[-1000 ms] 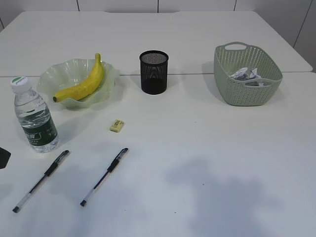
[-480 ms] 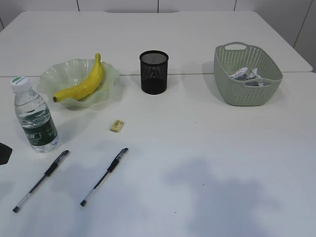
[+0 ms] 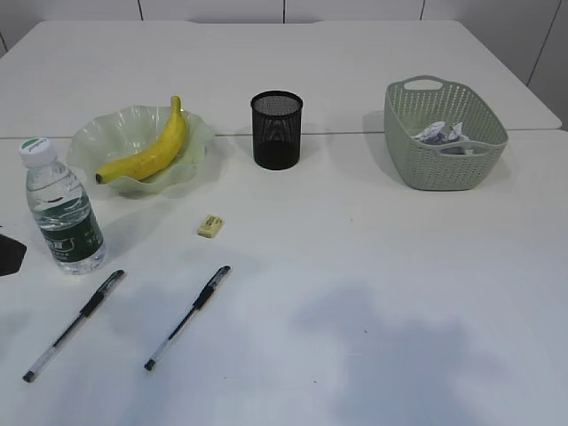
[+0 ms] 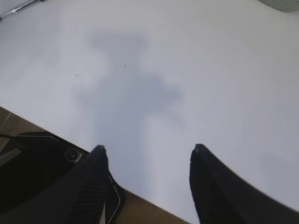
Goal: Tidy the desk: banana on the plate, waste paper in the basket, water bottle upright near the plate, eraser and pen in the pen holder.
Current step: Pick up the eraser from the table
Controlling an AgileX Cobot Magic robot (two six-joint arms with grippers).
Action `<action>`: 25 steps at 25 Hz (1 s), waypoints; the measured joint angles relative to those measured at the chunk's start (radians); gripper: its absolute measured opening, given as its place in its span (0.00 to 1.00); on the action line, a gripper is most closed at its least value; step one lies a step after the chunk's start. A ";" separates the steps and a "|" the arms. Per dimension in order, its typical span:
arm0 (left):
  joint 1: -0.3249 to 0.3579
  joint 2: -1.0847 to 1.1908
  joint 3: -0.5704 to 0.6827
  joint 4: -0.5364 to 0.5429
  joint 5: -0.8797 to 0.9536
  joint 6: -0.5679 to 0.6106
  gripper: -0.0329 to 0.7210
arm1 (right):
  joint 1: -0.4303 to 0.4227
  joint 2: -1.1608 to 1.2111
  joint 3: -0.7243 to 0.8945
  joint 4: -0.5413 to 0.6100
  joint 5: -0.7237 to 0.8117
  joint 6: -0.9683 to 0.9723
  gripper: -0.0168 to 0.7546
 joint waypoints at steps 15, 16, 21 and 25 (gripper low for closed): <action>-0.005 -0.228 0.000 -0.030 0.283 0.068 0.57 | 0.000 -0.646 0.408 0.054 -0.059 0.062 0.48; -0.005 -0.286 0.000 -0.041 0.309 0.069 0.57 | 0.000 -0.685 0.436 0.054 -0.064 0.047 0.48; -0.005 -0.593 0.002 -0.071 0.380 0.069 0.57 | 0.000 -0.866 0.515 0.055 -0.088 -0.049 0.48; -0.005 -0.828 0.036 -0.071 0.422 0.071 0.57 | 0.000 -0.925 0.516 0.042 -0.094 -0.126 0.48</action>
